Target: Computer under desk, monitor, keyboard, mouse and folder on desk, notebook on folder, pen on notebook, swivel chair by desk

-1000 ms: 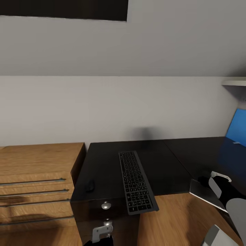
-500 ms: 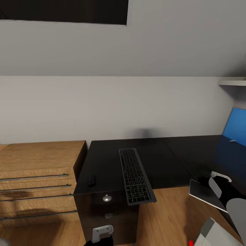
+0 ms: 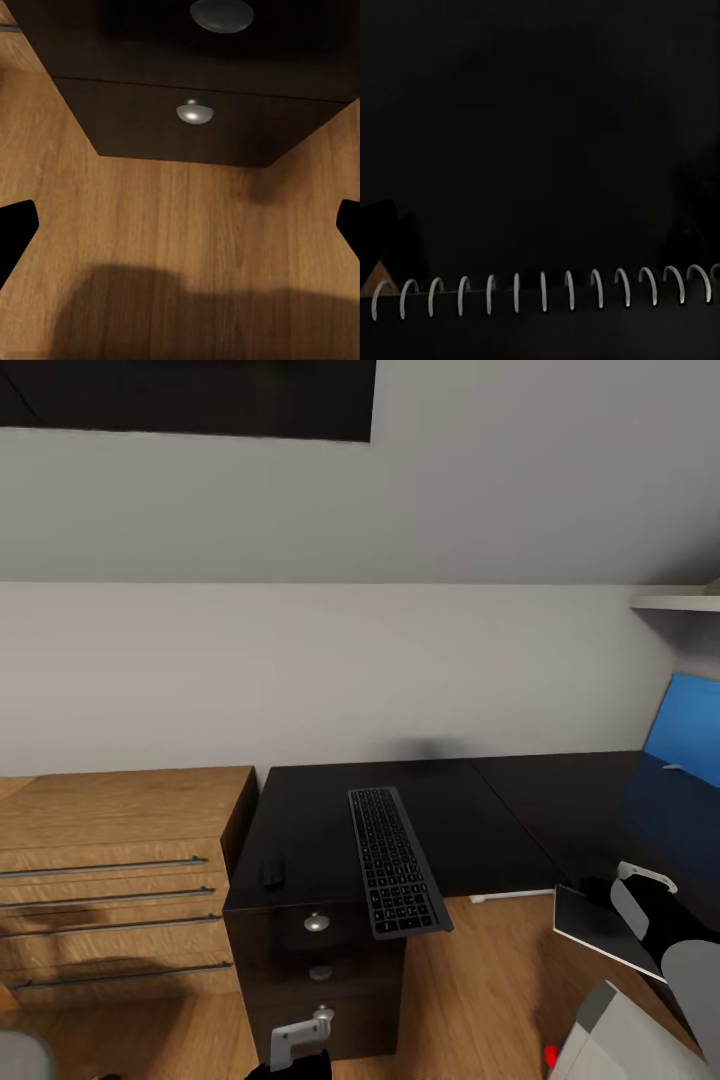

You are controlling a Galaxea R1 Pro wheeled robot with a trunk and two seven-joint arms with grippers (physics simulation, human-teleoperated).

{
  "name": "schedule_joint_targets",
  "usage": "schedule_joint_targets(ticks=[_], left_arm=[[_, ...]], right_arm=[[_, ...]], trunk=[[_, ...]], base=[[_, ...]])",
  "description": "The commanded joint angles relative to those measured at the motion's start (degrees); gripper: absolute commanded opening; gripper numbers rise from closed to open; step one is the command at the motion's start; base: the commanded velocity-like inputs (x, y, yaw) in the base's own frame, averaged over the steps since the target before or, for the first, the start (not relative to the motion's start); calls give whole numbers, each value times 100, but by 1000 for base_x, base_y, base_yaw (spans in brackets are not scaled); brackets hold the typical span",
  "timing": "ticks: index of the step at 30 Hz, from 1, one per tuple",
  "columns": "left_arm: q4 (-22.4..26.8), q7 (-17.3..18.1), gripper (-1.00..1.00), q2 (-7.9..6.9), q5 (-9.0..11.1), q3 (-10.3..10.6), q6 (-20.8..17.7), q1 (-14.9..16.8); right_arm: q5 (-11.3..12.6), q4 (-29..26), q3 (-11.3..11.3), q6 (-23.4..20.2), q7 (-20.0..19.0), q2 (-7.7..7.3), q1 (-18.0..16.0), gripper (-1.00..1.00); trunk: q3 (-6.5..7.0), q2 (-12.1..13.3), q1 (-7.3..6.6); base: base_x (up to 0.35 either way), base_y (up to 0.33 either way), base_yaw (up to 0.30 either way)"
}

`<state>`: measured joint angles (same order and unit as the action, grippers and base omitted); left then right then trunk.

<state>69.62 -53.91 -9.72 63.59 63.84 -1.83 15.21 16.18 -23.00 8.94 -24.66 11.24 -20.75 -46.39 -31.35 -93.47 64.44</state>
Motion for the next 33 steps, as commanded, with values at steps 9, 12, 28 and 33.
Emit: schedule_joint_targets(ticks=[9,12,28,33], left_arm=[[8,-22,100,-4,13,14,-21,10],[8,-28,100,-1,13,14,-21,9],[-27,-47,100,30,30,14,-28,12],[-33,-49,100,31,30,14,-22,9]], right_arm=[[62,-51,8,-9,7,0,-2,100],[67,-67,10,7,-12,0,-2,100],[127,-1191,32,9,-83,39,44,100],[146,-1711,36,-101,-86,90,164,100]], trunk=[[30,77,-44],[83,197,-110],[371,839,-462],[460,1039,-571]], base=[[-3,0,0],[0,0,0],[0,0,0],[0,0,0]])
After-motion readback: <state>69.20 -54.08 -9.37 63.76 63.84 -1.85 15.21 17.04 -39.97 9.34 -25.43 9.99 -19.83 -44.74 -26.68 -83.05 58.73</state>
